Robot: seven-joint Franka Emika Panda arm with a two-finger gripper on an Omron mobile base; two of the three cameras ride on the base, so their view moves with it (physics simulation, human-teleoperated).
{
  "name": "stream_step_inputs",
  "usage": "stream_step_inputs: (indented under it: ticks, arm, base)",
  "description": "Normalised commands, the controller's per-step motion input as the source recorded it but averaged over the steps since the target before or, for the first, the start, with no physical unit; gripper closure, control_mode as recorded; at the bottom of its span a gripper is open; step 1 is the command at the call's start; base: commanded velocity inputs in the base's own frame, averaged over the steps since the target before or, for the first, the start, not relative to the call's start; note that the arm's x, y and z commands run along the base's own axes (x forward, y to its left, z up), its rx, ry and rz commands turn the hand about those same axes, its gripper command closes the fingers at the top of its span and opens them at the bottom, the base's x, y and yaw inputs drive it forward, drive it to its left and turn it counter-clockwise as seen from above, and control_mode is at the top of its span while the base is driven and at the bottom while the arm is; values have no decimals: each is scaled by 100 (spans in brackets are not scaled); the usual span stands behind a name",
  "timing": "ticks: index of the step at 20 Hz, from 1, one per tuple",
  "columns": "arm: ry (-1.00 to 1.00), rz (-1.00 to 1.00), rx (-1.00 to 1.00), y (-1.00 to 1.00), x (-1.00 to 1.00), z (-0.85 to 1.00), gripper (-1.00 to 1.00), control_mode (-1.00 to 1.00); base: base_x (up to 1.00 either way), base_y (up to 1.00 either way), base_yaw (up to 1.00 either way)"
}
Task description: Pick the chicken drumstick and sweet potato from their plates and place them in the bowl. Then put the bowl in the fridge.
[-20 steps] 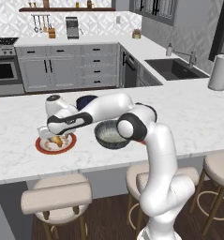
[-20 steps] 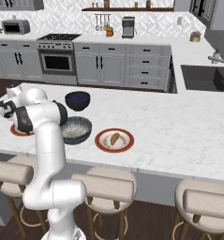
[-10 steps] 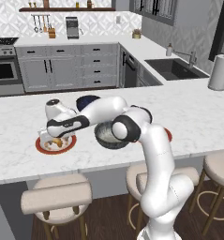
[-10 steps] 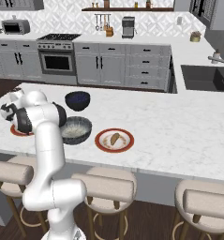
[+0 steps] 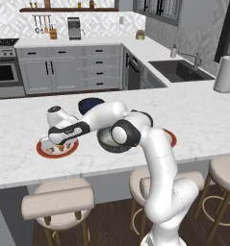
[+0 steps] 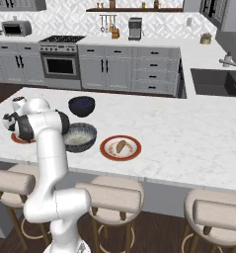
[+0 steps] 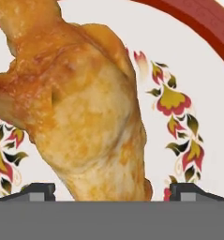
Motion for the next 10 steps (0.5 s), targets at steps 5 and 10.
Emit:
stream_step_inputs:
  ticks: [5,10]
  arm:
    - [0,0,0,0,0,-2,100,-100]
    - [-4,0,0,-4,-9,8,100,-100]
  base:
    - [0,0,0]
    - [0,0,0]
